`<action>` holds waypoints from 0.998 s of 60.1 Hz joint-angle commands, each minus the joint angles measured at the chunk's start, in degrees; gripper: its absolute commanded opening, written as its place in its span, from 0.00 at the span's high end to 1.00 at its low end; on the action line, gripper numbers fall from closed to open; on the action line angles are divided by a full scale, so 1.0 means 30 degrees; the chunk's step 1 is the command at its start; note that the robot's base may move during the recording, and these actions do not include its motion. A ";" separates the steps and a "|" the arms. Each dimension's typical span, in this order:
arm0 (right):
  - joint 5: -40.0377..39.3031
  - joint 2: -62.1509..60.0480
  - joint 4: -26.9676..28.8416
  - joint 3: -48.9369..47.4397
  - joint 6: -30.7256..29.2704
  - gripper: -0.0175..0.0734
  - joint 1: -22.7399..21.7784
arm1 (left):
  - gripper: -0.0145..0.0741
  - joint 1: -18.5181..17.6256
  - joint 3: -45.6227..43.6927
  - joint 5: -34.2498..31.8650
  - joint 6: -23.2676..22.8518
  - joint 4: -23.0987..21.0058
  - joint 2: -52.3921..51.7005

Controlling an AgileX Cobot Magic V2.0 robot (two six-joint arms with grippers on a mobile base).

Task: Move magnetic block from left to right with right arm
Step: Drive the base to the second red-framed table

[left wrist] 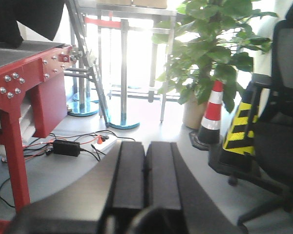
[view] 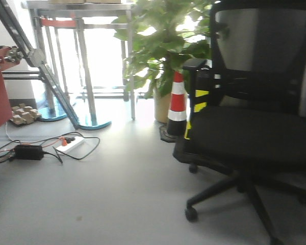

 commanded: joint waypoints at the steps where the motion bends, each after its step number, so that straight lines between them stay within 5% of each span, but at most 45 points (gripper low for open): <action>1: -0.1803 0.0406 -0.0157 -0.0513 -0.0147 0.65 -0.0070 | 0.97 -0.0037 0.0193 -0.1723 -0.0083 0.0000 -0.0213; 60: -0.1806 0.0406 -0.0157 -0.0513 -0.0147 0.65 -0.0070 | 0.97 -0.0037 0.0193 -0.1723 -0.0083 0.0000 -0.0213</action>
